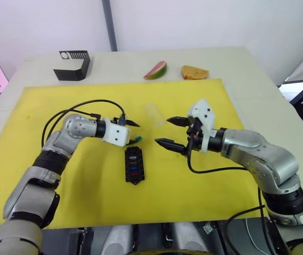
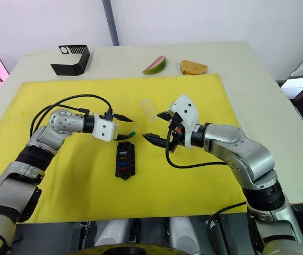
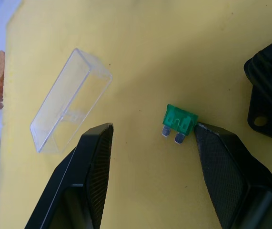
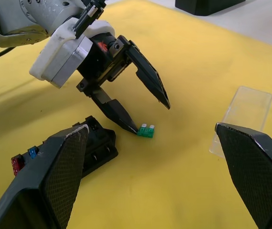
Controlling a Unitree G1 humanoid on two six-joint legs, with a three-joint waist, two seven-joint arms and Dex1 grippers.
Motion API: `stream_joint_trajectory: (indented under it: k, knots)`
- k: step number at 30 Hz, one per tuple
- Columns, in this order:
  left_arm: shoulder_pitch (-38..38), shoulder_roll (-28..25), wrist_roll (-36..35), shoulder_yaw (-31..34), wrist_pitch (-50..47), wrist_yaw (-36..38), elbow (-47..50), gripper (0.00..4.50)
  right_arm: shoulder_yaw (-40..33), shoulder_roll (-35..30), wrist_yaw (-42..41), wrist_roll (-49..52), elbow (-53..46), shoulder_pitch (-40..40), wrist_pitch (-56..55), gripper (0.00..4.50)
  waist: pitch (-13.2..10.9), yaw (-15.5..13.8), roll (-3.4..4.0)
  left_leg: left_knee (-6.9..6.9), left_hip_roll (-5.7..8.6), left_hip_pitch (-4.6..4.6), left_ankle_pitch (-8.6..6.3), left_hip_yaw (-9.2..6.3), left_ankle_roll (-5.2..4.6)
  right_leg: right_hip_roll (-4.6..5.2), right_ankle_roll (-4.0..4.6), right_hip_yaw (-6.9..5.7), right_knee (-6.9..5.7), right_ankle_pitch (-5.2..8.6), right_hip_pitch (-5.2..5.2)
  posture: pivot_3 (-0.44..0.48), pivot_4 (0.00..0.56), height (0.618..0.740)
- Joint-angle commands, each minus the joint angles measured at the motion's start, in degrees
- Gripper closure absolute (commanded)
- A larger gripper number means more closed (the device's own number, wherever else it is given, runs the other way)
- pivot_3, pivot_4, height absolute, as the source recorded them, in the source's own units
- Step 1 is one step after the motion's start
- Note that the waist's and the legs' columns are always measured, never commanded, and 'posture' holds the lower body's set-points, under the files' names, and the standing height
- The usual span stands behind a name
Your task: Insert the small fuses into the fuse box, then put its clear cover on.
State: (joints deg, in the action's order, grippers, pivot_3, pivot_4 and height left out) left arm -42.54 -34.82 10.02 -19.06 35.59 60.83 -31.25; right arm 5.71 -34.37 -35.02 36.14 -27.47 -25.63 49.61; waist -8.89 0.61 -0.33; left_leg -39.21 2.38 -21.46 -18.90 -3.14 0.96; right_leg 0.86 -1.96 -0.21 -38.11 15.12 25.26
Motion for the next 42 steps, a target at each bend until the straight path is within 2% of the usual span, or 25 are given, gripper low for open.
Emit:
stream_joint_trajectory:
  k: [1,16,18,20,34,37,38,42]
  knots:
    - [-0.27,0.01,0.01,0.16,0.34,-0.60,0.92,1.68,-1.62,-0.19,-0.39,-0.08,-1.95,-0.20,-1.16,0.00,0.00,0.00,0.00,0.00,0.00,0.00,0.00,0.00,0.00,0.00,0.00,0.00,0.00,0.00,0.00,0.000,0.150,0.740]
    - [0.54,0.28,-1.05,0.24,-0.03,0.04,1.40,1.68,-1.60,-0.25,-0.77,-0.12,-1.80,0.07,-1.13,0.00,0.00,-0.02,0.00,-0.01,0.00,0.00,0.00,0.00,0.00,0.00,0.00,0.00,-0.01,0.00,0.00,0.000,0.150,0.740]
    - [0.68,0.29,-1.27,0.24,0.06,0.18,1.49,2.22,-1.50,-0.35,-0.85,-0.26,-1.85,0.20,-1.22,0.00,0.00,-0.02,0.00,-0.01,0.00,0.00,0.00,0.00,0.00,0.00,0.00,0.00,-0.01,0.00,0.00,0.000,0.150,0.740]
    - [0.79,0.23,-1.00,0.22,-0.11,0.04,1.60,2.98,-1.47,-0.36,-0.85,-0.33,-1.91,0.34,-1.24,0.00,0.00,0.00,0.00,-0.01,0.00,0.00,0.00,0.00,0.00,0.00,0.00,0.00,-0.02,0.00,0.00,0.000,0.150,0.740]
    - [0.64,0.61,-1.45,0.59,-0.98,0.15,1.17,2.98,-1.52,-0.58,-1.49,-1.22,-1.93,1.10,-1.50,0.00,0.01,-0.03,-0.01,-0.02,0.00,0.01,0.00,0.01,0.00,0.00,0.00,0.00,-0.03,0.00,-0.01,0.000,0.150,0.740]
    - [0.93,0.92,-4.88,1.70,-4.28,2.22,2.27,3.87,-1.44,-0.47,-1.42,-1.11,-2.19,1.35,-1.41,0.00,0.01,-0.02,-0.01,-0.02,0.00,0.00,0.00,0.01,0.00,0.00,0.00,0.00,-0.04,0.00,0.00,0.000,0.150,0.740]
    - [1.02,1.00,-6.41,2.31,-6.48,3.01,3.03,4.35,-1.39,-0.44,-1.41,-1.07,-2.31,1.44,-1.36,0.00,0.01,-0.02,-0.01,-0.03,0.00,0.00,0.00,0.01,0.00,0.00,0.00,0.00,-0.04,0.00,0.00,0.000,0.150,0.740]
    - [1.84,0.11,-13.02,4.94,-17.64,7.00,7.23,4.44,-1.28,-0.44,-1.42,-0.80,-2.94,1.91,-1.11,0.00,0.01,0.12,-0.01,-0.03,0.00,0.00,0.00,0.01,0.00,-0.01,0.00,0.00,-0.04,0.00,0.00,0.000,0.150,0.740]
